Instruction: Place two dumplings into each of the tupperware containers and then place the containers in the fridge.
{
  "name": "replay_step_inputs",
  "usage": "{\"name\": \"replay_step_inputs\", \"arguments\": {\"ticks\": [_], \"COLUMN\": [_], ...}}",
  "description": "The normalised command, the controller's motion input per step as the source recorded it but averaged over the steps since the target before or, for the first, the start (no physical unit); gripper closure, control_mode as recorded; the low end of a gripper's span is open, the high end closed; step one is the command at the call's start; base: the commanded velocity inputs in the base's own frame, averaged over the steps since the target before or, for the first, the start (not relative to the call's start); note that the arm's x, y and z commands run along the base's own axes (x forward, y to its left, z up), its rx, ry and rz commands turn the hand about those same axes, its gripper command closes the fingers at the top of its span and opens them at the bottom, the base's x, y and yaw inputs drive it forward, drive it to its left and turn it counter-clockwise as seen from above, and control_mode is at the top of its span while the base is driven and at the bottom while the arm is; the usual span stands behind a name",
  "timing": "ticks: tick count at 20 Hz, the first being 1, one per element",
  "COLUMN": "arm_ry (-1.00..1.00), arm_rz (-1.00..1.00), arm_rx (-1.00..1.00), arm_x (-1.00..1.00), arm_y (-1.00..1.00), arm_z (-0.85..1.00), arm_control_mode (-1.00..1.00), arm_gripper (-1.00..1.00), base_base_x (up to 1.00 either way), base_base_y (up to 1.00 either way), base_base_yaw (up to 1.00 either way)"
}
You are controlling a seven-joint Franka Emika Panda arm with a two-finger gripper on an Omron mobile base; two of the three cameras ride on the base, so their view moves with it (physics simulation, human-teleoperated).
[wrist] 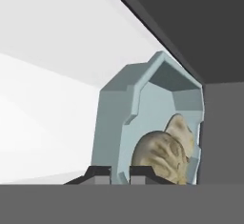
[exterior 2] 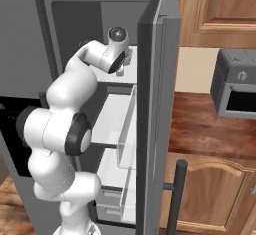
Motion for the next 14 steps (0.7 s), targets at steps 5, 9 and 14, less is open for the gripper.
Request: {"name": "replay_step_inputs", "arguments": {"ticks": [5, 9, 14], "arm_ry": [0.02, 0.04, 0.14], "arm_rz": [0.0, 0.0, 0.0], "arm_rx": [0.0, 0.0, 0.0], "arm_x": [0.01, 0.0, 0.0], "arm_y": [0.09, 0.09, 0.06], "arm_z": [-0.2, -0.61, -0.73], "arm_control_mode": [-1.0, -1.0, -1.0], "arm_gripper": [1.0, 1.0, 1.0], "base_base_x": [0.0, 0.0, 0.0], "base_base_y": [0.0, 0.0, 0.0], "base_base_yaw": [0.0, 0.0, 0.0]}}
